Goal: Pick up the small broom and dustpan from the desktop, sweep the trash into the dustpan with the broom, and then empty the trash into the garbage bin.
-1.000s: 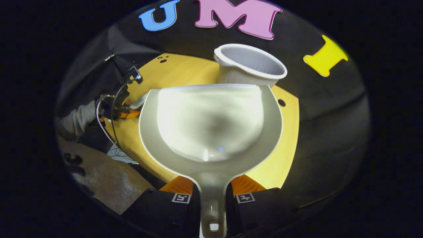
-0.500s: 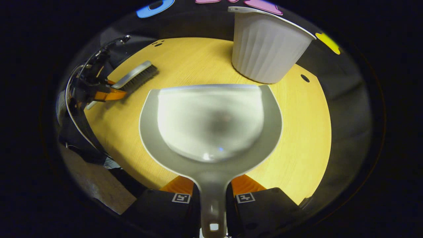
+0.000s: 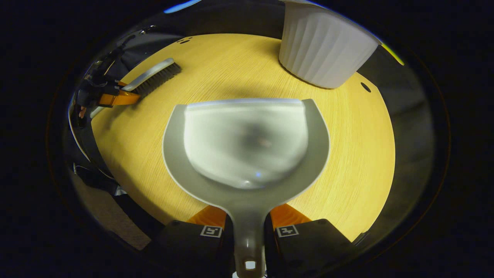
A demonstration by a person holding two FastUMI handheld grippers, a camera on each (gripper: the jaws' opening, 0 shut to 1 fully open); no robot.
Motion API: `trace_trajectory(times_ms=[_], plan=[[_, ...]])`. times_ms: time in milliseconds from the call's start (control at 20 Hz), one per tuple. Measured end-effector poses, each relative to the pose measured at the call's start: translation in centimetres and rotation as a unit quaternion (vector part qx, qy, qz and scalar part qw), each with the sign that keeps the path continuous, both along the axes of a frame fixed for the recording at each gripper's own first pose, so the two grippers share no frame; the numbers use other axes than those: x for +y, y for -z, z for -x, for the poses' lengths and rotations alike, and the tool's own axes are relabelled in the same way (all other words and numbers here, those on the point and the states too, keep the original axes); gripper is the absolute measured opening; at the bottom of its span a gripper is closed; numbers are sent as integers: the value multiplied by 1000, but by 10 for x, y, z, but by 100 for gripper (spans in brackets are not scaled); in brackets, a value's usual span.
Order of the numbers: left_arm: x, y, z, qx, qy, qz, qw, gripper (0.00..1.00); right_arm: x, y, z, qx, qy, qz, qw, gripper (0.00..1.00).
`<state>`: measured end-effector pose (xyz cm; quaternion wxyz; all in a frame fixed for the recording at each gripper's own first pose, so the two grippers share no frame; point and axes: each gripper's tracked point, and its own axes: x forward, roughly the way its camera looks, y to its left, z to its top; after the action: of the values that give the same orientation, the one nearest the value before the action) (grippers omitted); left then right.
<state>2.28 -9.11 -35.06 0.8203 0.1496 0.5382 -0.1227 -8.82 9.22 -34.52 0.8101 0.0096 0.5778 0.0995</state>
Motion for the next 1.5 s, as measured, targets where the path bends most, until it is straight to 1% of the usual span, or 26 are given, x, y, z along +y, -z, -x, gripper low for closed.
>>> trace_trajectory(times_ms=[100,250,300,450,550,600,650,700,800,900,1000,1050,1100,1150,1300,1400,1450,1500], plan=[[1,-2,0,1,5,-3,1000,27,5,-1,2,3,-1,-8,1000,37],[2,-5,0,-4,11,-12,1000,33,6,-1,5,-1,2,-17,1000,42],[3,-8,0,-7,14,-16,1000,33,6,-2,7,3,2,-17,1000,44],[4,-19,2,-19,23,-24,999,39,-1,-19,13,0,1,-18,1000,45],[7,-31,8,-33,26,-28,999,41,-6,-38,19,-7,5,-24,1000,44],[7,-38,12,-37,28,-26,999,41,-8,-49,20,-14,9,-29,999,45],[6,-46,14,-45,27,-21,998,34,-11,-60,20,-24,13,-33,999,45],[5,-56,16,-55,24,-16,998,42,-13,-73,19,-38,18,-37,998,45],[2,-80,19,-83,13,4,996,42,-12,-105,13,-77,30,-49,995,45],[-7,-109,14,-125,-5,37,991,42,-13,-135,-1,-124,40,-57,990,46],[-19,-147,11,-175,-21,71,982,42,-13,-168,-20,-181,46,-60,981,45],[-23,-166,6,-204,-26,83,975,42,-14,-187,-31,-212,51,-60,974,46],[-27,-189,3,-235,-30,96,967,38,-16,-207,-42,-246,60,-60,965,46],[-33,-209,0,-265,-33,111,957,42,-19,-224,-50,-277,68,-62,956,46],[-48,-277,-6,-362,-33,163,917,42,-30,-275,-71,-360,95,-55,927,46],[-50,-317,-4,-410,-40,187,892,41,-38,-309,-84,-405,110,-44,907,46],[-52,-331,-1,-425,-44,196,883,41,-41,-323,-86,-423,116,-40,898,46],[-51,-341,3,-436,-47,203,875,41,-41,-331,-88,-435,118,-41,891,45]])
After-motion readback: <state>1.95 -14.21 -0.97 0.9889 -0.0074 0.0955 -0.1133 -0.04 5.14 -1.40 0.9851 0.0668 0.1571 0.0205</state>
